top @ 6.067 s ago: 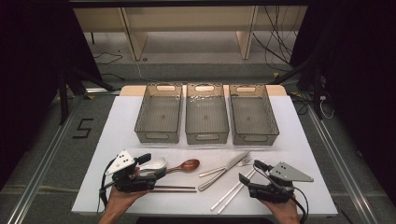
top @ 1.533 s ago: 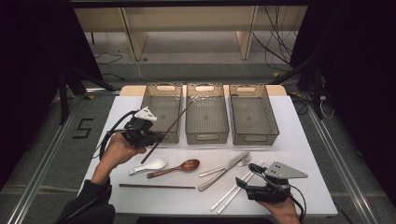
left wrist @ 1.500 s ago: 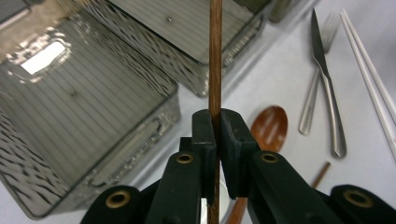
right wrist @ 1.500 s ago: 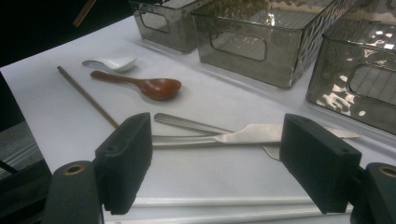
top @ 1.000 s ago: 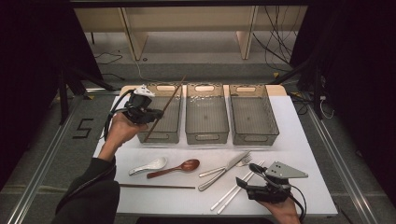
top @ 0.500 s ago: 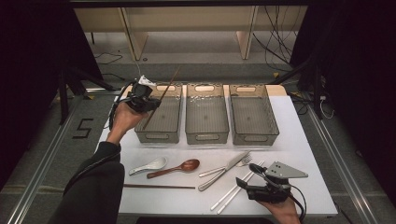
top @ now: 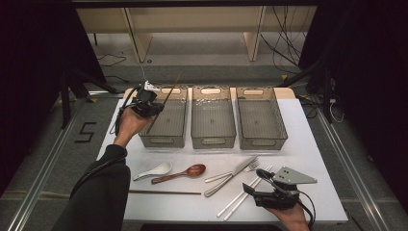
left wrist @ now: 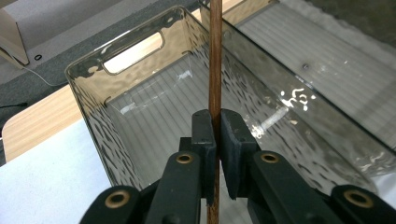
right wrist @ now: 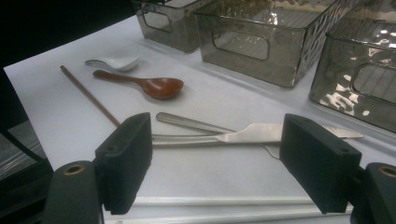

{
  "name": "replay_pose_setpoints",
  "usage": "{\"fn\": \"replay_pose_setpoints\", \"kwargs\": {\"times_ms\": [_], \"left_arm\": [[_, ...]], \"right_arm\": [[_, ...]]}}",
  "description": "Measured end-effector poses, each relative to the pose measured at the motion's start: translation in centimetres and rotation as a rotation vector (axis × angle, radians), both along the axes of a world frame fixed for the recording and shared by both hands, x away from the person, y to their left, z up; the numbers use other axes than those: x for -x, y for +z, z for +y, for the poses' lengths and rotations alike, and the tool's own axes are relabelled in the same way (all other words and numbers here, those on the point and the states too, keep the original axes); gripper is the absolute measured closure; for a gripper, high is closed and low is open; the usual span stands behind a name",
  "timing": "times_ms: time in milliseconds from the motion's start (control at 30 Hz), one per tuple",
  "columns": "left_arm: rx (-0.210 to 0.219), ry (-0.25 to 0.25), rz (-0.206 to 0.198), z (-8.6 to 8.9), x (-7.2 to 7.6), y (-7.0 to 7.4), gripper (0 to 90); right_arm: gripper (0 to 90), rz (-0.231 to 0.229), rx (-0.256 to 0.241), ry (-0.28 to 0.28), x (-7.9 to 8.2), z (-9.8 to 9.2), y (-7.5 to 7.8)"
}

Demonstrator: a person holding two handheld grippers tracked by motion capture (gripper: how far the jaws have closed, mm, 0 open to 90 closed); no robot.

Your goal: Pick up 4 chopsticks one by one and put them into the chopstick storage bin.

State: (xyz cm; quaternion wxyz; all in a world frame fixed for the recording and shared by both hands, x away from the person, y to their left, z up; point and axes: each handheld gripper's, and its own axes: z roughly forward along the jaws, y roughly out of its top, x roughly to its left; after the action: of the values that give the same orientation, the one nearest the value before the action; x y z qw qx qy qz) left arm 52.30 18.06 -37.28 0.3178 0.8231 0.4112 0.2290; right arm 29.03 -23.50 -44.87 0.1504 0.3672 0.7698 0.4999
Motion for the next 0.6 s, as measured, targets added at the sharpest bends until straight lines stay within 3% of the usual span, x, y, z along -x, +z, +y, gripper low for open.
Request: {"fn": "replay_pose_setpoints", "kwargs": {"times_ms": [367,600], "left_arm": [[0.014,0.026,0.007,0.3,-0.2,-1.0,83.6],[-0.003,0.026,0.028,0.3,-0.4,-2.1,83.2]], "right_arm": [[26.4,0.0,-0.002,0.0,0.0,0.0,0.0],[26.4,0.0,-0.002,0.001,0.0,0.0,0.0]]}}
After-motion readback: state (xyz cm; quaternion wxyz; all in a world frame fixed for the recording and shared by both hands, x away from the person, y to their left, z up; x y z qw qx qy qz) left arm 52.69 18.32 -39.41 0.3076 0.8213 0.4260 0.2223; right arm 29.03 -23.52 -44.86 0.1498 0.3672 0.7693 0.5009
